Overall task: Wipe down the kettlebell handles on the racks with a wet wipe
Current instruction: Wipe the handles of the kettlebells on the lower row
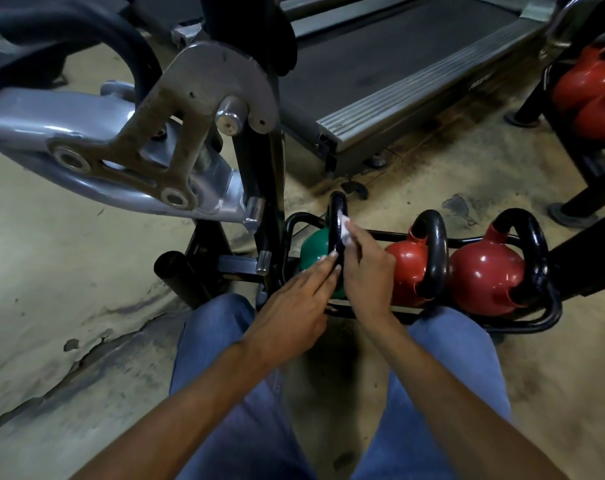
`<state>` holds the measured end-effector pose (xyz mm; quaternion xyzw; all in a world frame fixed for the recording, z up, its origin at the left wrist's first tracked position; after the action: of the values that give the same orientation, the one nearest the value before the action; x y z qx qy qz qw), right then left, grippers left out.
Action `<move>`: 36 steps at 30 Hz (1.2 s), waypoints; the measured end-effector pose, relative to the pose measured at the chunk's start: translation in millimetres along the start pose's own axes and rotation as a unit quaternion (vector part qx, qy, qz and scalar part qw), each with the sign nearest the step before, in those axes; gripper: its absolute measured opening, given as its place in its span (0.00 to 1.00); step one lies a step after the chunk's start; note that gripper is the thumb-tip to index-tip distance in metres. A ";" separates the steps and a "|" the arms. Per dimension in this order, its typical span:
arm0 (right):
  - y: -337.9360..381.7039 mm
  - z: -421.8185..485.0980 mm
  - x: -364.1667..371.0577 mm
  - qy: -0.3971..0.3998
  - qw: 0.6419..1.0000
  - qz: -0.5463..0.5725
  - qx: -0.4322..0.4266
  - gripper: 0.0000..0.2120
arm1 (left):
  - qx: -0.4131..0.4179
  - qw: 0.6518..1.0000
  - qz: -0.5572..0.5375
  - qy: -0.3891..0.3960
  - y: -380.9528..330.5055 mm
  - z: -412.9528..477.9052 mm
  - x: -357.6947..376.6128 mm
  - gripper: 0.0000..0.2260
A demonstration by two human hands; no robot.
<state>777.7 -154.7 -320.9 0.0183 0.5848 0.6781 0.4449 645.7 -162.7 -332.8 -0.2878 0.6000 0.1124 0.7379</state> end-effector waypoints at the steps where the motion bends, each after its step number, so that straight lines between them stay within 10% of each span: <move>1: -6.7 9.2 2.7 -0.010 0.996 0.050 0.068 0.11 | 0.001 1.000 -0.004 0.000 0.7 2.3 -1.9 0.35; 5: -49.0 37.6 41.1 0.030 0.857 0.350 0.378 0.13 | 0.011 1.000 -0.006 -0.009 -0.8 13.6 -12.2 0.34; 8: -48.8 50.6 59.5 0.074 0.764 0.449 0.458 0.18 | 0.018 1.000 0.007 -0.014 -0.9 22.8 -15.3 0.34; 14: -46.3 3.2 35.1 0.137 0.829 0.338 0.423 0.15 | 0.013 1.000 -0.007 0.004 6.6 31.4 -10.8 0.35; 19: -52.5 47.1 62.3 0.110 0.754 0.438 0.477 0.20 | 0.024 1.000 0.003 0.003 7.5 33.4 -12.9 0.36; 27: -15.8 -44.0 2.0 0.011 0.966 0.150 0.209 0.12 | 0.012 0.999 -0.038 0.002 29.7 64.0 -19.3 0.32; 36: -10.2 -37.8 -0.4 -0.055 0.996 0.051 0.058 0.17 | 0.012 0.997 -0.074 -0.002 39.1 110.2 -41.1 0.16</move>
<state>763.3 -185.1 -340.9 0.1109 0.5964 0.6625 0.4395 705.7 -62.0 -292.5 -0.3222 0.5765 0.0504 0.7492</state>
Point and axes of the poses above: each hand's wrist, its own z-axis towards the middle knuckle, its own x-axis out of the palm, y = z × x, the point moved 9 cm from there along z, towards the middle knuckle
